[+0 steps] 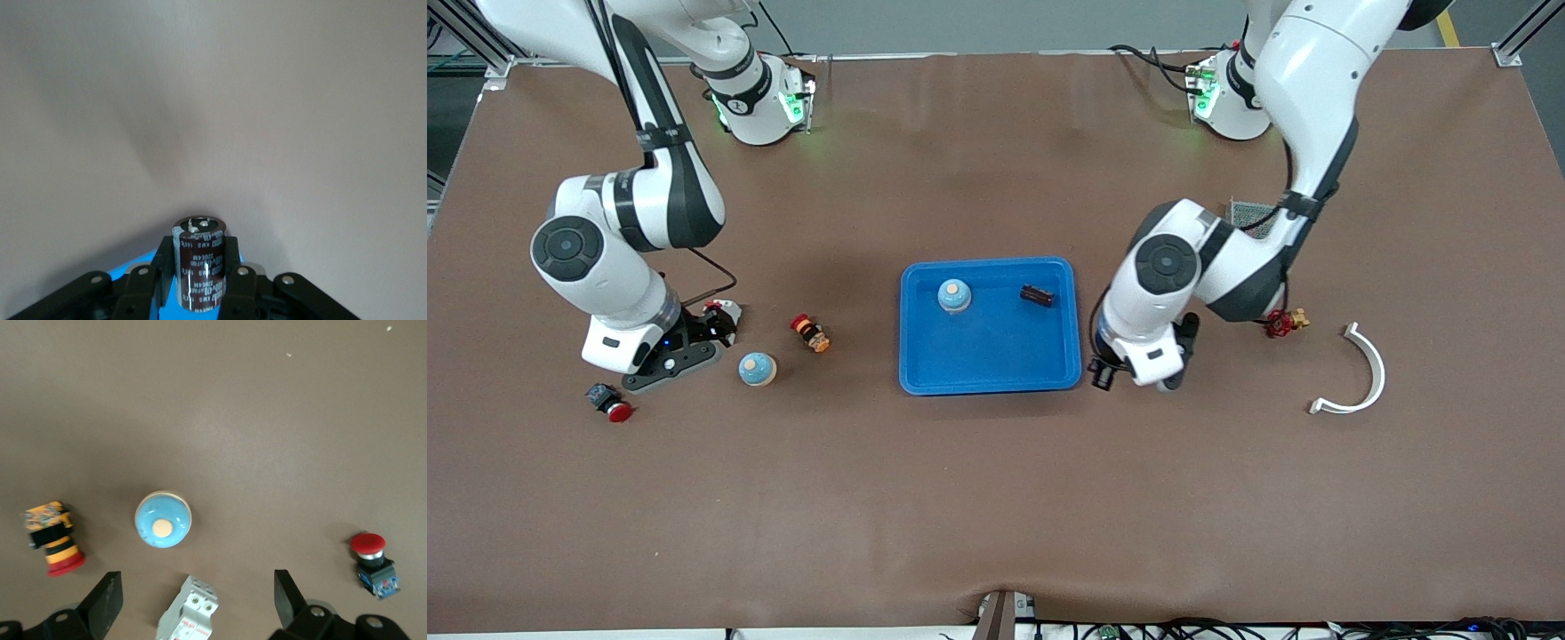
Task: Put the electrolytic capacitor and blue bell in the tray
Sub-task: 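Drop the capacitor with the left gripper while the right gripper grasps another bell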
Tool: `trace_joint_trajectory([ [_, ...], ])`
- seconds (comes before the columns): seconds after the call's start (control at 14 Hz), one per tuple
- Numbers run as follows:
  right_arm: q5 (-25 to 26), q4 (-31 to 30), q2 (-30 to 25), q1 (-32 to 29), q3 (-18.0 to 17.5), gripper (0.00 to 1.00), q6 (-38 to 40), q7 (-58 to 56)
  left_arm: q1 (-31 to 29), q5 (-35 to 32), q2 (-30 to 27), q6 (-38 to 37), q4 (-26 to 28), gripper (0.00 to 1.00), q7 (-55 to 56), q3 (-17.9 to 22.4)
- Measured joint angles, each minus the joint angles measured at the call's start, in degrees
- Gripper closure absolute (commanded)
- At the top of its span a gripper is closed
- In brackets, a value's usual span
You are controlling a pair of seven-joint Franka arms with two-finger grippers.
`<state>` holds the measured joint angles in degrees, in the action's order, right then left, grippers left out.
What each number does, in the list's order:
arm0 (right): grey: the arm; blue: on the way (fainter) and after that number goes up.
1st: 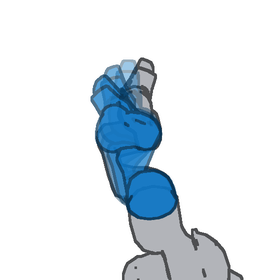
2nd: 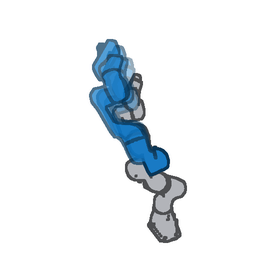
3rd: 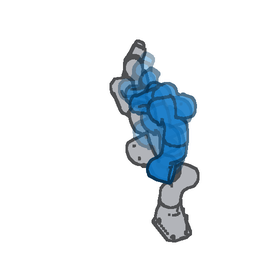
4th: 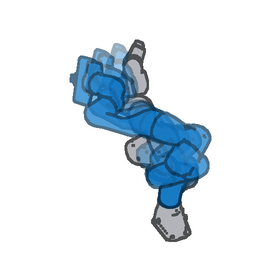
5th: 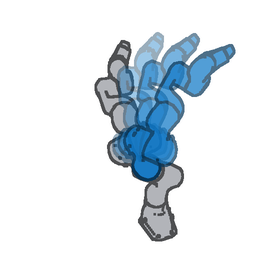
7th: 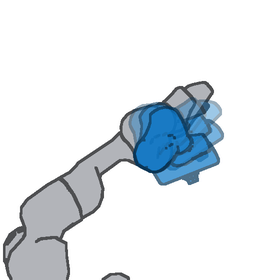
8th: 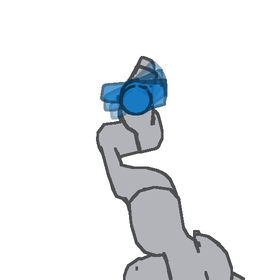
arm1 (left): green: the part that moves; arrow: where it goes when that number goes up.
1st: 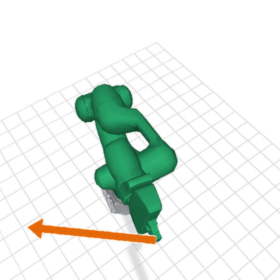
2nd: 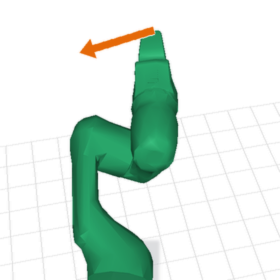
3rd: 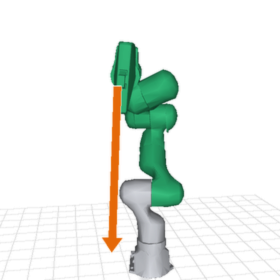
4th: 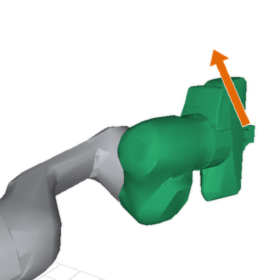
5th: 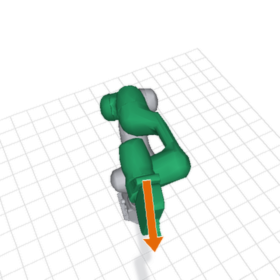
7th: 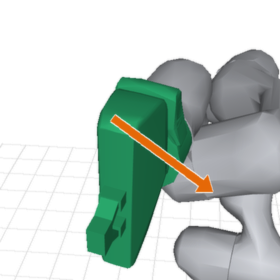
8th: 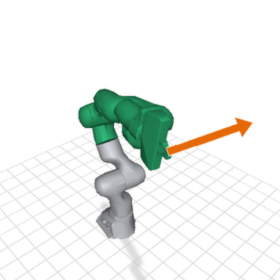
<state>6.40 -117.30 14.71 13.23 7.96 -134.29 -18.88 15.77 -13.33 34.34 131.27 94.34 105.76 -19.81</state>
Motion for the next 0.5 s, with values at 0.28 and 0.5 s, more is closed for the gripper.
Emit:
trace_joint_trajectory([
  [0.28, -0.67, -2.70, 3.44, 0.13, -0.97, 0.00, -5.74, -0.02, 4.74, 0.00, 2.47, 0.14, -1.99, 1.00, 4.38, 0.15],
  [0.5, -1.06, -2.75, 5.39, 0.14, -1.21, 0.00, -7.28, -0.02, 5.17, 0.00, 4.30, 0.14, -2.12, 1.00, 5.95, 0.20],
])
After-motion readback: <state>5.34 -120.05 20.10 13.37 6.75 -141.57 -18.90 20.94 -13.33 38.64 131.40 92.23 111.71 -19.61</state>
